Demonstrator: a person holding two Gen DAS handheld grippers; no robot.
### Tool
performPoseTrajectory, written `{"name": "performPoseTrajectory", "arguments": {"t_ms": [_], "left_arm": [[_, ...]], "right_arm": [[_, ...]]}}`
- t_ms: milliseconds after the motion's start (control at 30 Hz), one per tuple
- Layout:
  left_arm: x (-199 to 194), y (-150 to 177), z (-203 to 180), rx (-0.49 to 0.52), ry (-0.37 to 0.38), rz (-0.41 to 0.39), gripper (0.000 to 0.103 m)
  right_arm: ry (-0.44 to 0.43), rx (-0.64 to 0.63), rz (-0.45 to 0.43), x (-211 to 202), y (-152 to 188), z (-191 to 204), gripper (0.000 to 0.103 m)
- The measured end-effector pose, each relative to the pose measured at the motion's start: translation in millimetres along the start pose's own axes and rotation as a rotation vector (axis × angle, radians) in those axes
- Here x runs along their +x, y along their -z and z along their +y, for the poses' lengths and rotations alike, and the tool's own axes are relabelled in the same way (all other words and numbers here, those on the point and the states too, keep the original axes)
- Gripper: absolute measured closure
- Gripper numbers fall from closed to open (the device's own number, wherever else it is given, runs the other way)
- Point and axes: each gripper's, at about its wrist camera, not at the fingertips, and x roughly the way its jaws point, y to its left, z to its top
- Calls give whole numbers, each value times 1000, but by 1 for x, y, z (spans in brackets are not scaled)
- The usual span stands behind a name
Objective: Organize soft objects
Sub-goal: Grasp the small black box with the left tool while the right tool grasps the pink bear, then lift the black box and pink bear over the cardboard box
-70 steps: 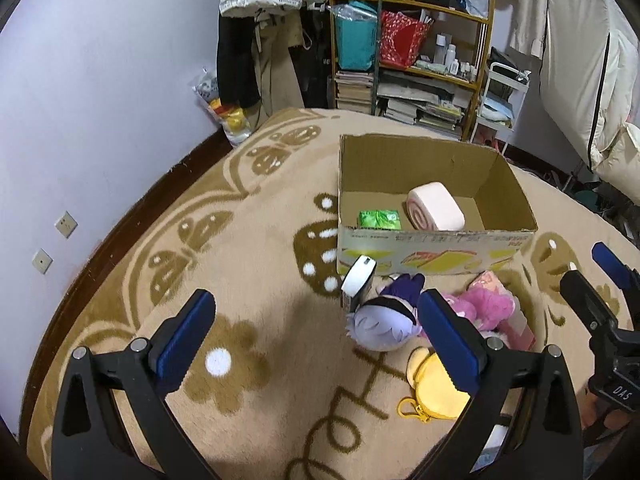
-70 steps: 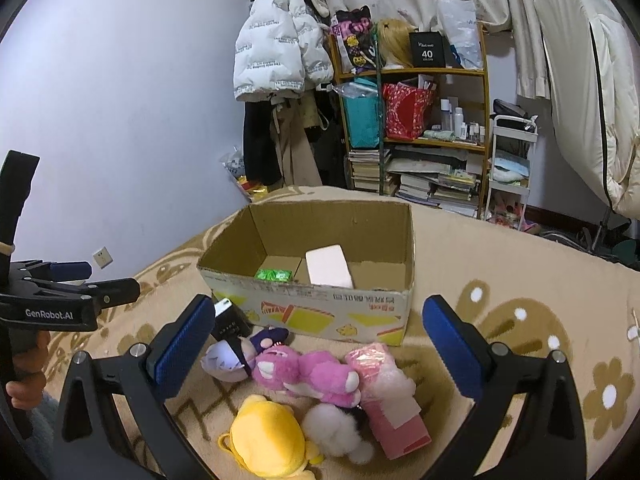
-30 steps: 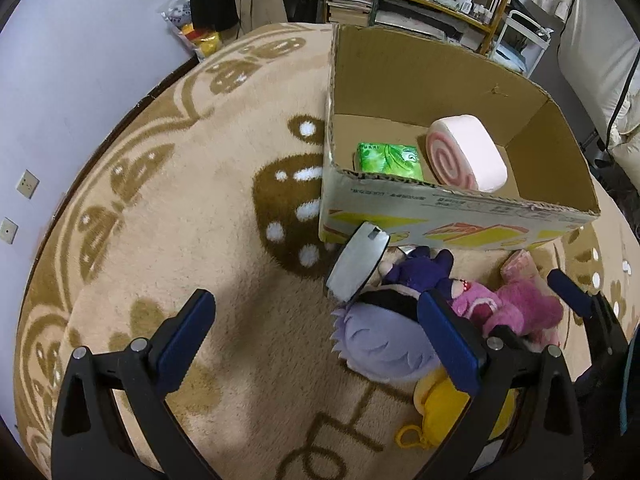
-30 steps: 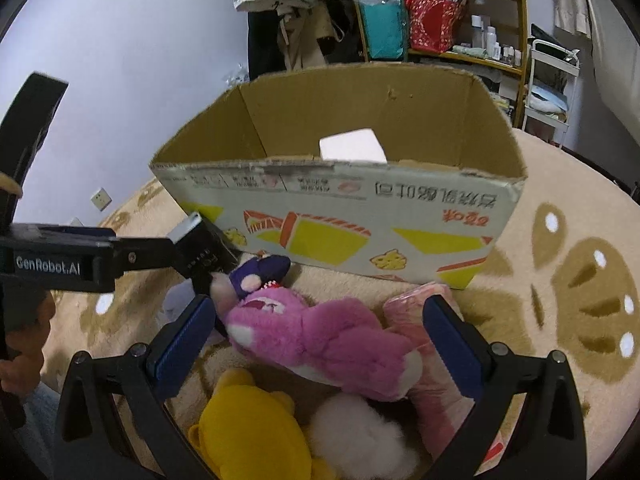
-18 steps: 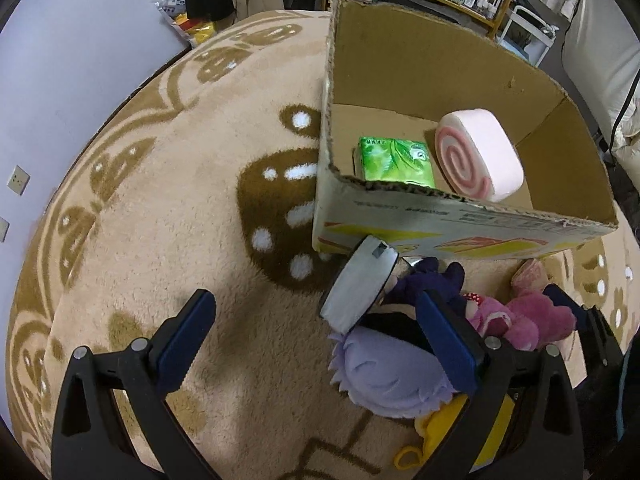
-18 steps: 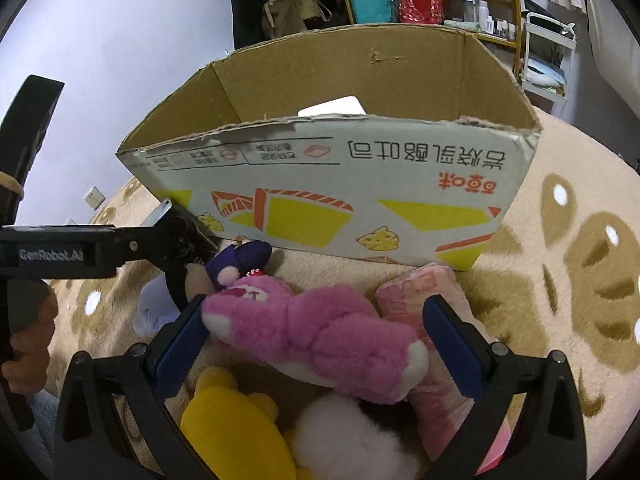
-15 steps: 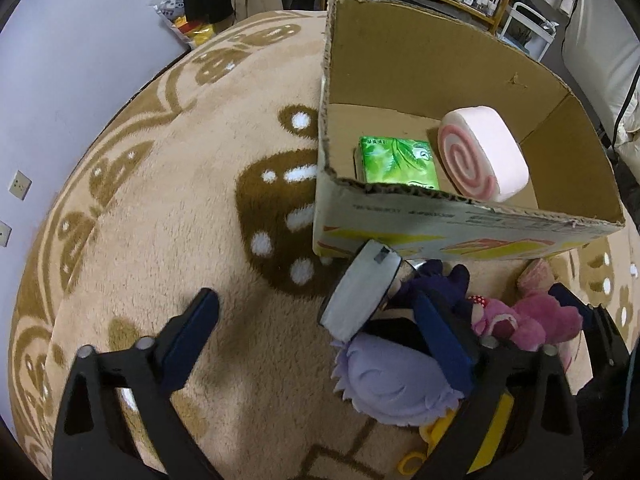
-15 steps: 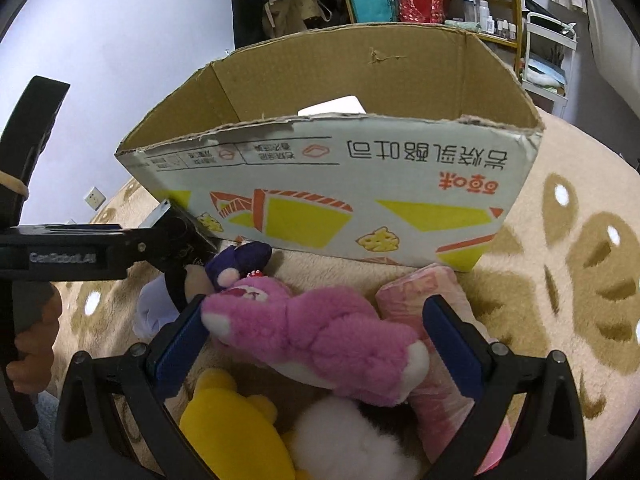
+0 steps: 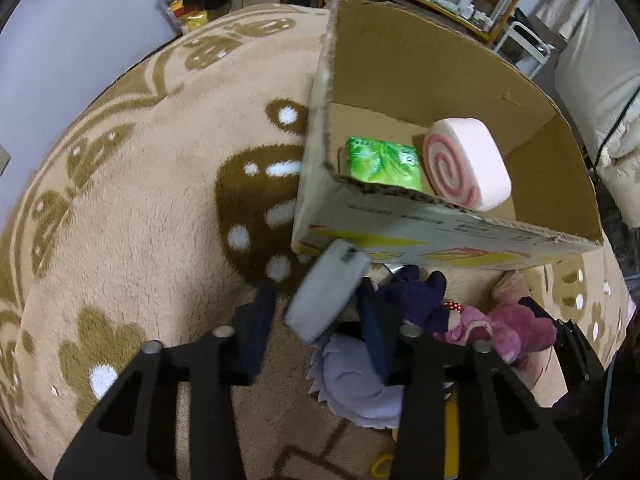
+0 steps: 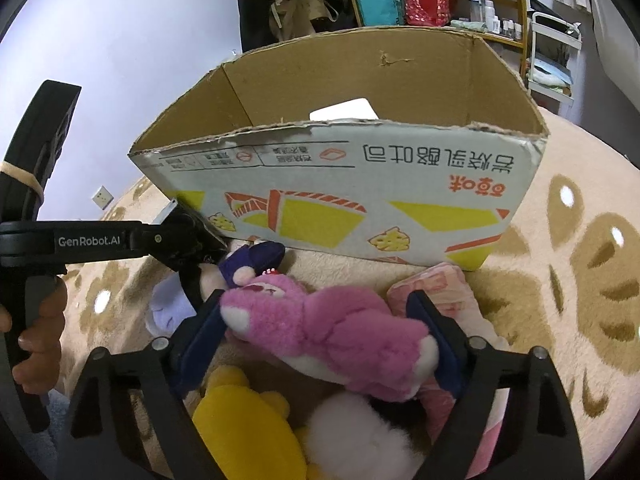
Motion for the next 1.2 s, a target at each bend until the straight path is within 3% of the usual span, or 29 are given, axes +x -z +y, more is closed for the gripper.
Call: {"name": "performPoseTrajectory", "arguments": {"t_ms": [200, 667, 1200], "left_arm": [[-9, 7, -10, 57, -44, -32, 81], [-51, 27, -11, 55, -62, -105, 82], [-92, 57, -13, 62, -112, -167, 82]], "right_arm": [[-7, 30, -6, -4, 0, -4, 16], [-11, 16, -69, -29, 1, 1, 48], [10, -15, -169, -61, 0, 9, 53]]}}
